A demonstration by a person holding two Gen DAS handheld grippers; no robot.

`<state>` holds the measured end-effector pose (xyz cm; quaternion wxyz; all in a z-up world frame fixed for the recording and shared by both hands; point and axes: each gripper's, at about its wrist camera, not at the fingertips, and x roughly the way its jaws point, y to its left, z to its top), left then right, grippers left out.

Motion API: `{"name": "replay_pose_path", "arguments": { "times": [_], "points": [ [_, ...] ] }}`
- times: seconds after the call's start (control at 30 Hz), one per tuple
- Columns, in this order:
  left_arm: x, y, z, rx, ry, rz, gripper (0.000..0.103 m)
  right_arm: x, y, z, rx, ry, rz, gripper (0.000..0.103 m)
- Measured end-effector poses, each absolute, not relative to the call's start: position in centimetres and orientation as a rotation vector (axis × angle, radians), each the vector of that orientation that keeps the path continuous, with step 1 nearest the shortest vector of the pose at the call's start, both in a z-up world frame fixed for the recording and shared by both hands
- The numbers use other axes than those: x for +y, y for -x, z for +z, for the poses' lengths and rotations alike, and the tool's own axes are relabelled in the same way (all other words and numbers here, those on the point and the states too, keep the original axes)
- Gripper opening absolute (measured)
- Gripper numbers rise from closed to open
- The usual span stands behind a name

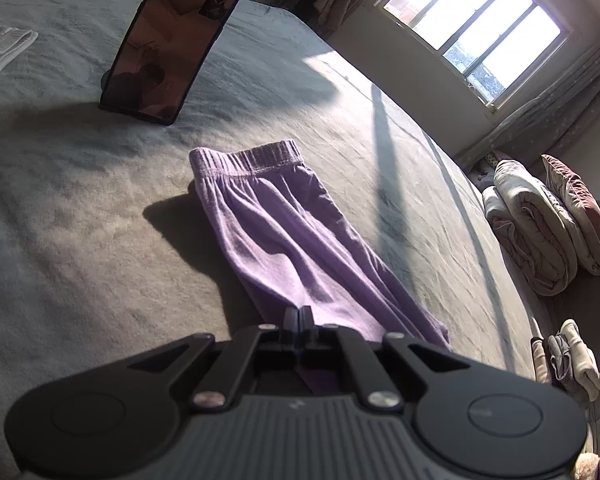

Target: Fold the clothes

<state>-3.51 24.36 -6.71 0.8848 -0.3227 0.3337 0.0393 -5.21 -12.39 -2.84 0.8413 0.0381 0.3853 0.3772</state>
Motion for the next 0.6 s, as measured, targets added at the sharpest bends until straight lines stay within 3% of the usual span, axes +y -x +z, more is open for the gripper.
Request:
{"name": "replay_pose_path", "arguments": {
  "times": [0.37, 0.43, 0.57, 0.6],
  "points": [
    [23.8, 3.1, -7.6, 0.773, 0.576, 0.104, 0.001, -10.4, 4.9, -6.1, 0.976, -0.022, 0.849, 0.001],
    [23.8, 3.3, -7.4, 0.763, 0.57, 0.11, 0.002, -10.7, 4.8, -5.9, 0.968, -0.033, 0.845, 0.015],
    [23.6, 3.8, -6.7, 0.711, 0.544, 0.114, 0.009, -11.0, 4.8, -5.4, 0.925, -0.002, 0.815, 0.022],
    [23.5, 3.9, -6.4, 0.689, 0.527, 0.111, 0.009, -11.0, 4.9, -5.3, 0.91, 0.026, 0.806, 0.032]
  ]
}}
